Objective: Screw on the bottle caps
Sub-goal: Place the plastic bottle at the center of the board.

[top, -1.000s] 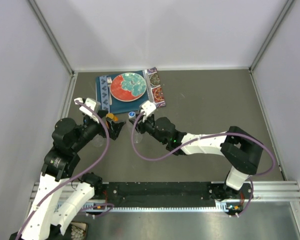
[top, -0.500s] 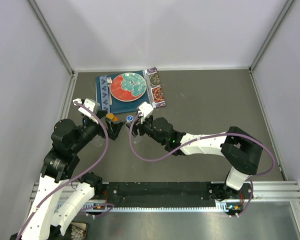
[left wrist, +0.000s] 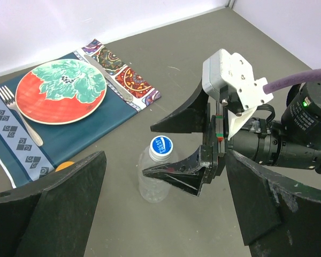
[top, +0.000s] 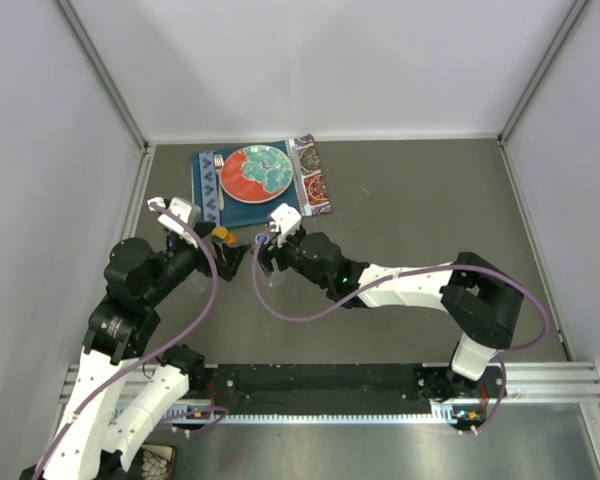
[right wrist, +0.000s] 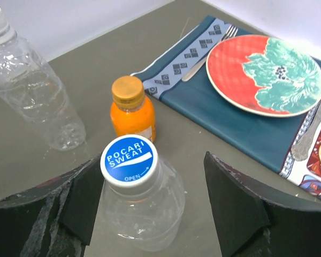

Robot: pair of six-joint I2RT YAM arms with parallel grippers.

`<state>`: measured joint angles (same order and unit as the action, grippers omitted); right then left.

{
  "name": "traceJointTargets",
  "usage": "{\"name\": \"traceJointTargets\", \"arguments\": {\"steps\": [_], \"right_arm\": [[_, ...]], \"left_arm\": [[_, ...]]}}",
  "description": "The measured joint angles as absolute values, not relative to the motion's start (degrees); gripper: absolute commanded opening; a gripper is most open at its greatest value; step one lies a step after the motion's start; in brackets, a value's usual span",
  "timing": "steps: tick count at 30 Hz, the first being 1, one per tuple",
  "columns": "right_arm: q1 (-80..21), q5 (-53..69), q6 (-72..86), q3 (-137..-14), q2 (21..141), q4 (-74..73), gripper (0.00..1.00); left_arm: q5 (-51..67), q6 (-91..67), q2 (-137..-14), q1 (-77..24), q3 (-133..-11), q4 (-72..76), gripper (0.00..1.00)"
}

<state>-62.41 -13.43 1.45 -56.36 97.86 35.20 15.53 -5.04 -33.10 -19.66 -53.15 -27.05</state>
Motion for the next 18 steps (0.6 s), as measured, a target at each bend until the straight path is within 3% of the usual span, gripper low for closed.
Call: {"name": "traceJointTargets", "arguments": {"steps": [5, 18], "right_arm": [[-62.4, -13.3, 1.0, -58.1, 97.9, 34.4, 0.99], [-62.4, -12.7, -0.8, -60.1, 97.9, 32.0, 0.99]], "left_arm": [[15.5, -5.2, -32.8, -19.7, -53.1, -27.1, 0.98], [15.5, -5.5, -32.4, -19.7, -53.0, -27.1, 0.98]]}}
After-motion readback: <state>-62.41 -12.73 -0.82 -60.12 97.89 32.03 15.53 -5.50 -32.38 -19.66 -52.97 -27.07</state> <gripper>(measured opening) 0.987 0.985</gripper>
